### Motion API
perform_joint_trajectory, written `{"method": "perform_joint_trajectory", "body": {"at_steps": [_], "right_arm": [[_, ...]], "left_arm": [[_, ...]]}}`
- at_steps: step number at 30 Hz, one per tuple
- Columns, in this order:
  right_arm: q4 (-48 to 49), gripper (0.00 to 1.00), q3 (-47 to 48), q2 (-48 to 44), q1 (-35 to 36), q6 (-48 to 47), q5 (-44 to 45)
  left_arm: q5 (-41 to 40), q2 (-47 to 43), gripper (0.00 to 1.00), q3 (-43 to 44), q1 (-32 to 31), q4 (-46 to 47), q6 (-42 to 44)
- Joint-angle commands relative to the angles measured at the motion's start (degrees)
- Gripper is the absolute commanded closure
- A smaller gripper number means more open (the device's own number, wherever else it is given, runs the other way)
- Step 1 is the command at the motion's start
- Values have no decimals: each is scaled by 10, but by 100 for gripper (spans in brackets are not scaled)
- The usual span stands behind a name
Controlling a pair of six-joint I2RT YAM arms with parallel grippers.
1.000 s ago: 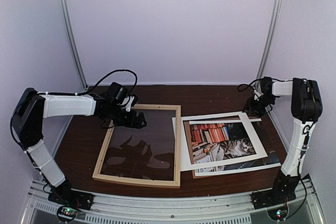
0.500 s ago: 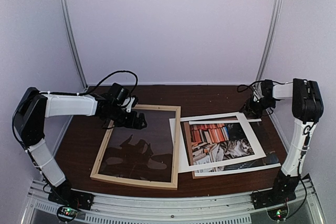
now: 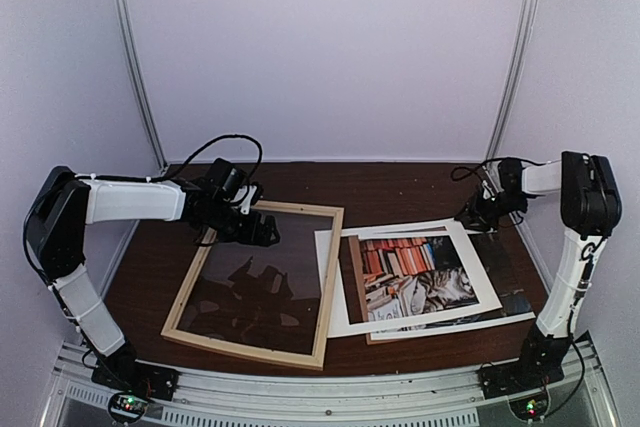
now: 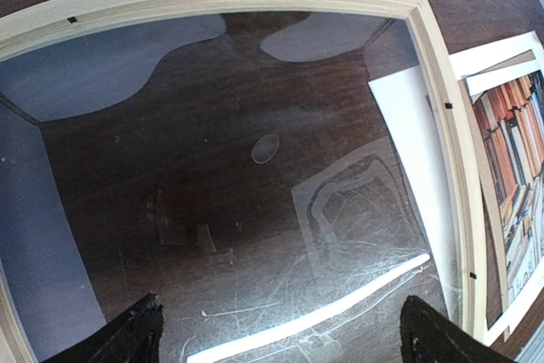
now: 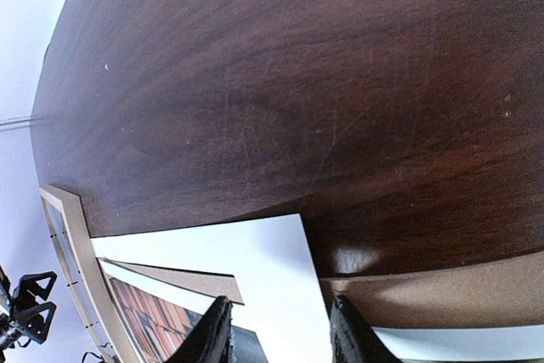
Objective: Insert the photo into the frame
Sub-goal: Pick up the mat board from the photo.
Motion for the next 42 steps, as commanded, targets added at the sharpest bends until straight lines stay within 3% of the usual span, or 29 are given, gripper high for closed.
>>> {"method": "perform_joint_trajectory", "body": {"at_steps": [1,23,42], "right_arm": [[-14,61,-22,-29,-2,-13,-38],[6,78,-78,-57,-3,-39,-99],[20,79,-124,-60,-3,-83,-114]], "left_arm": [[4,2,2,5,-3,8,-4],[9,19,2,16,-18,9,-5],[17,43,2,64,-19,-16,5]]}}
